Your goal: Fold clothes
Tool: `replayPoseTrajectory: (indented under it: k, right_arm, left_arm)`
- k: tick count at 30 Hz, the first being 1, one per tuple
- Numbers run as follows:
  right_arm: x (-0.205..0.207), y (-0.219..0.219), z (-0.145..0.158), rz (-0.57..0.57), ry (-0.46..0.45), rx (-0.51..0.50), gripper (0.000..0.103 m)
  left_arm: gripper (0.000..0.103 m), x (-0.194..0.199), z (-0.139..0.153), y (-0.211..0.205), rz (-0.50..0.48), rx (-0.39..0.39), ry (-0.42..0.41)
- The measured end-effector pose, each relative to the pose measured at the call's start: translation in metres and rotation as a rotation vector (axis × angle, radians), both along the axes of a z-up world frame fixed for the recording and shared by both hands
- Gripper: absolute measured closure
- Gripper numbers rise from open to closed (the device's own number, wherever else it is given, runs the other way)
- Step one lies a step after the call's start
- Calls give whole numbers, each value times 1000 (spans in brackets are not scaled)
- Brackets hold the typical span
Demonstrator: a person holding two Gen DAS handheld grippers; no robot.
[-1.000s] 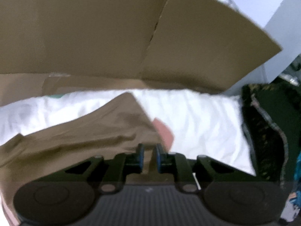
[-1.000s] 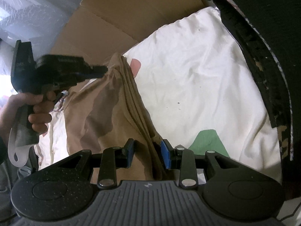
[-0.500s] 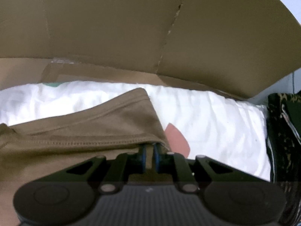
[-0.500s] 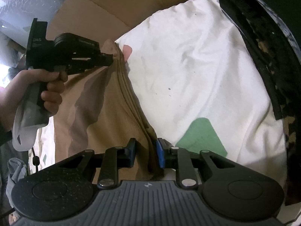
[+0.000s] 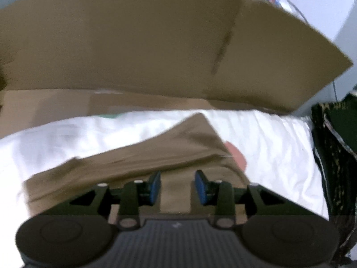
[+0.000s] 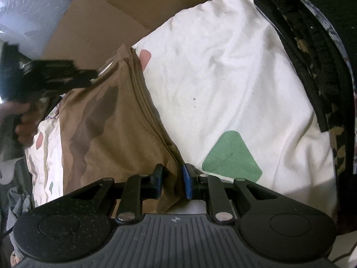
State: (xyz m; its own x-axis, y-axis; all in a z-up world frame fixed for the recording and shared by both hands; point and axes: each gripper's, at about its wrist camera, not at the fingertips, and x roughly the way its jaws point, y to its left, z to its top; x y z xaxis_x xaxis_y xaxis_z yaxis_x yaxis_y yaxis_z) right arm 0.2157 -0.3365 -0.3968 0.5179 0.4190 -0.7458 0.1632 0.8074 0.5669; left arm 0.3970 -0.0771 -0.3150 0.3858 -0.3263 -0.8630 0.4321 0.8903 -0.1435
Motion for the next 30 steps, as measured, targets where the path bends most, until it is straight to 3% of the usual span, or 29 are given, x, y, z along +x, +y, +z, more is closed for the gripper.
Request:
replayPoseTrajectory:
  k: [8,14,17,20,23,25,28,30]
  right_arm:
    - [0,0,-1,9,-5,-1,79]
    - [0,0,-1,12,-8,-7,80]
    - [0,1,-1,16,-9,-11,80]
    - [1,2,-1,22,-11,-17,80]
    - [2,3,0,30,-12,-21,80]
    - [2,3,0,37,-12,-23,80]
    - [3,3,0,47,-12,-26,80]
    - [3,3,-1,51,-14,-27,80]
  left_arm:
    - [45,3,7,71,189,20,-40]
    - [34,4,5,102,249,80,-62]
    - [27,8,-6,114,300,95,-35]
    - [33,13,-19,125,355,98,1]
    - [42,16,-31,133,389,47,49]
    - [48,19,-36,135,399,23,60]
    - [64,26,-38,133,403,-8,71]
    - [66,30,-35,131,402,-16,69]
